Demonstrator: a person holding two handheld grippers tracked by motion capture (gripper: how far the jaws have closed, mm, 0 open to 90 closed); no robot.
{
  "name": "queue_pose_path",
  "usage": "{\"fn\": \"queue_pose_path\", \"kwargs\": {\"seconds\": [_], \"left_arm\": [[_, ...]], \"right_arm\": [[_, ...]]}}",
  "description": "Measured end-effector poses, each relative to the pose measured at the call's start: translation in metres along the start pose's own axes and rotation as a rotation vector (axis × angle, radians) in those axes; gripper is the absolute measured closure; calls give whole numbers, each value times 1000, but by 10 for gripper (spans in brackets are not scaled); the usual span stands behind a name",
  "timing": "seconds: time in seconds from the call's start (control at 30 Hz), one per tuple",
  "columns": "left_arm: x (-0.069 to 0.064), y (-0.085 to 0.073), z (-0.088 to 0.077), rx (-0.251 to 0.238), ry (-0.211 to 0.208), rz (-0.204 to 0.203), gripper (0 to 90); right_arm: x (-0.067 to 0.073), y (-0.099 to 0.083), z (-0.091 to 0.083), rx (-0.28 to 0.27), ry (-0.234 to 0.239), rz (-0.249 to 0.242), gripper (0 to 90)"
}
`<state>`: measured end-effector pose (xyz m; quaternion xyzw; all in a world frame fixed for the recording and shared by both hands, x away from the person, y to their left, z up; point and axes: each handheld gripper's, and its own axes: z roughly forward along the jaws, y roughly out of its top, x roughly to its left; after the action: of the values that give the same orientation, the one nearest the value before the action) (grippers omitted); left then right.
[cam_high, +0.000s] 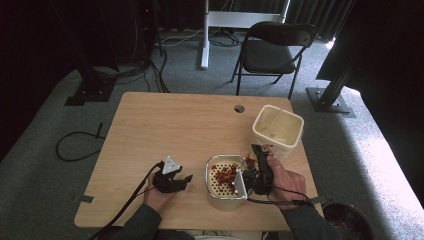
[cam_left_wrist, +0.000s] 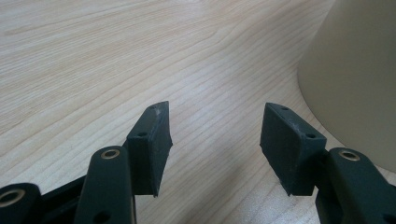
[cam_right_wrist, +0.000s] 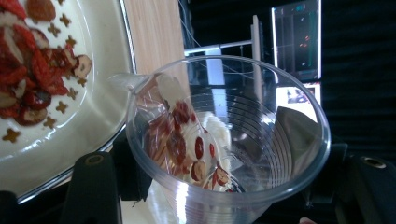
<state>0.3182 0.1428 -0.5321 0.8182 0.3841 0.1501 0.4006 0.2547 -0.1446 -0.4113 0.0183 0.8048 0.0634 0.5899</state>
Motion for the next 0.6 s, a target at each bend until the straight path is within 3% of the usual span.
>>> {"fn": "queue_pose_path", "kwargs": {"seconds": [0.07, 0.1, 0.27, 0.6], "left_arm": [[0, 0, 0, 0, 0, -1, 438], [0, 0, 0, 0, 0, 0, 439], [0, 0, 0, -1, -1, -1, 439], [0, 0, 0, 0, -3, -2, 439]], "right_arm": [[1, 1, 0, 2, -6, -20, 333], [2, 2, 0, 11, -22, -58, 333], [5, 5, -1, 31, -69, -143, 333], [10, 9, -8, 42, -132, -251, 333]]}}
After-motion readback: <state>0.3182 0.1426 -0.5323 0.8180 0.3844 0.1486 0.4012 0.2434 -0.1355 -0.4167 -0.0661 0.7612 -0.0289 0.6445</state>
